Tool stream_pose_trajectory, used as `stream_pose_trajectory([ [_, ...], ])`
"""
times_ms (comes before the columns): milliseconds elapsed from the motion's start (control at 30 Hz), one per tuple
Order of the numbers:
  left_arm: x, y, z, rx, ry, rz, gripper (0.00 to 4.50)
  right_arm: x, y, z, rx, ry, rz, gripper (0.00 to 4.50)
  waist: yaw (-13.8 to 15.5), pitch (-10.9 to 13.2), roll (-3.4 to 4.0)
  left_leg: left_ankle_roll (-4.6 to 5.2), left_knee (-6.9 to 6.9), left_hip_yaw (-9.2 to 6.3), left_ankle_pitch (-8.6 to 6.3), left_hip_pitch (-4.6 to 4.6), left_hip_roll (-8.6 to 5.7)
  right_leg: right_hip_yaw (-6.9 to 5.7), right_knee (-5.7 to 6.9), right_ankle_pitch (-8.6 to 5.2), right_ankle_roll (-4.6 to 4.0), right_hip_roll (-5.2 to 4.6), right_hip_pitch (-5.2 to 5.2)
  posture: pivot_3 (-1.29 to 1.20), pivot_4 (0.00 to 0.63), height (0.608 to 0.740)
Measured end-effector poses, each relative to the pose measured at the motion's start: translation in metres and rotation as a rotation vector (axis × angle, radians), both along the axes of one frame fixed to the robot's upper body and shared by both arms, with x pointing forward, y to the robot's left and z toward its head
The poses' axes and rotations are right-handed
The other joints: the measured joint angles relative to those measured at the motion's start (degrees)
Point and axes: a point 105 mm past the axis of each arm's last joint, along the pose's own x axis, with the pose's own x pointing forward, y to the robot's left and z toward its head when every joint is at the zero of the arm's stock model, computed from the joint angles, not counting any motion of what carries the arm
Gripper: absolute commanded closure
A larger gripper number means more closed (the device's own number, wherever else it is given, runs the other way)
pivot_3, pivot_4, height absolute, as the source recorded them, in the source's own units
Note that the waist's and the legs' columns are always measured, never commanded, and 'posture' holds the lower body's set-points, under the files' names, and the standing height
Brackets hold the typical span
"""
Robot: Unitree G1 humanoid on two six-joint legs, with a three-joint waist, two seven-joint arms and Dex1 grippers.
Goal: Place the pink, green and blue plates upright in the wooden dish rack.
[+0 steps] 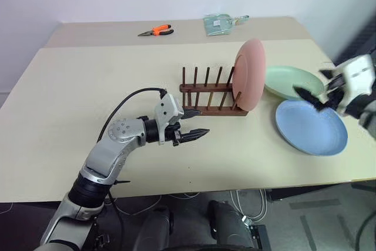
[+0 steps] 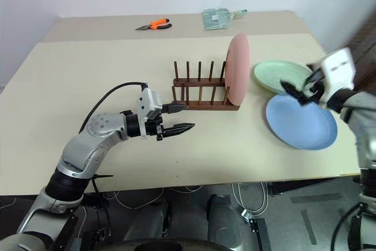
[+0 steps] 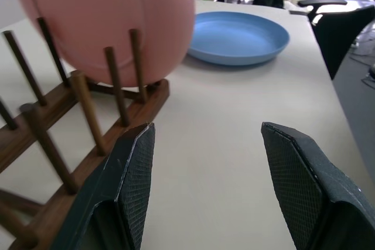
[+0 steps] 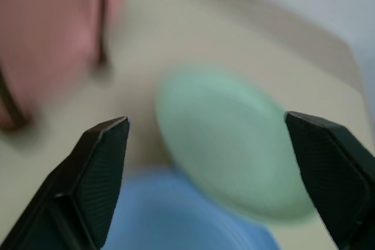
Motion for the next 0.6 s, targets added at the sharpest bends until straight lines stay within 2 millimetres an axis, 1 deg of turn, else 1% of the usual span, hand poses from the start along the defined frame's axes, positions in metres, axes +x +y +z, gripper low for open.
stream_pose_trajectory([
  [33,0.0,-0.001,-0.001,0.002,0.0,-0.001,1.54,0.002,-0.005,-0.012,-0.096,0.03,0.009,0.07,0.0,0.02,0.03,0.0,0.0,0.01,0.0,-0.01,0.0,0.01,0.0,0.0,0.0,0.0,-0.01,0.0,0.15,0.74],
  [100,0.0,0.0,-0.002,0.009,-0.001,0.004,1.54,0.006,-0.011,-0.028,-0.229,0.063,0.032,0.07,0.03,0.04,0.08,0.0,0.01,0.01,0.0,-0.03,0.0,0.03,0.0,0.02,-0.01,0.0,-0.02,0.0,0.15,0.74],
  [167,0.0,0.0,-0.002,0.011,-0.002,0.007,1.54,0.014,-0.017,-0.031,-0.344,0.056,0.05,0.07,-0.05,0.05,0.11,0.0,0.0,0.03,0.0,-0.02,-0.01,0.07,0.0,0.02,-0.01,0.0,-0.03,0.0,0.15,0.74],
  [200,0.0,0.001,-0.003,0.012,-0.001,0.008,1.54,0.018,-0.02,-0.03,-0.395,0.046,0.055,0.31,-0.11,0.05,0.11,0.0,0.0,0.04,0.0,-0.01,0.0,0.07,0.0,0.02,-0.01,0.0,-0.02,0.0,0.15,0.74],
  [267,0.0,0.002,-0.004,0.016,0.0,0.012,1.54,0.027,-0.024,-0.026,-0.472,0.021,0.056,0.9,-0.12,0.05,0.11,0.0,-0.02,0.04,0.0,0.02,0.0,0.07,0.01,0.02,-0.02,0.0,-0.01,0.0,0.15,0.74],
  [333,-0.001,0.004,-0.006,0.024,0.002,0.021,1.54,0.033,-0.026,-0.027,-0.523,0.012,0.067,1.92,-0.08,0.05,0.11,0.0,-0.02,0.04,0.0,0.01,0.0,0.08,0.0,0.02,-0.02,0.0,-0.01,0.0,0.15,0.74],
  [433,-0.002,0.004,-0.008,0.029,0.006,0.026,1.54,0.033,-0.024,-0.035,-0.554,0.023,0.107,3.44,0.22,0.05,0.11,0.0,0.01,0.02,0.0,-0.03,-0.02,0.09,-0.02,0.02,-0.02,0.0,-0.01,0.0,0.15,0.74],
  [500,-0.002,0.004,-0.008,0.03,0.003,0.026,1.54,0.032,-0.021,-0.036,-0.562,0.02,0.129,4.46,0.26,0.05,0.11,0.0,0.02,0.02,0.0,-0.04,-0.03,0.12,-0.02,0.02,-0.02,0.0,0.0,0.0,0.15,0.74],
  [600,-0.003,0.004,-0.007,0.03,-0.003,0.024,1.54,0.031,-0.021,-0.035,-0.574,0.015,0.143,4.46,0.12,0.05,0.12,0.0,0.0,0.02,0.0,0.02,-0.02,0.13,-0.01,0.02,-0.02,0.0,0.02,0.0,0.15,0.74],
])
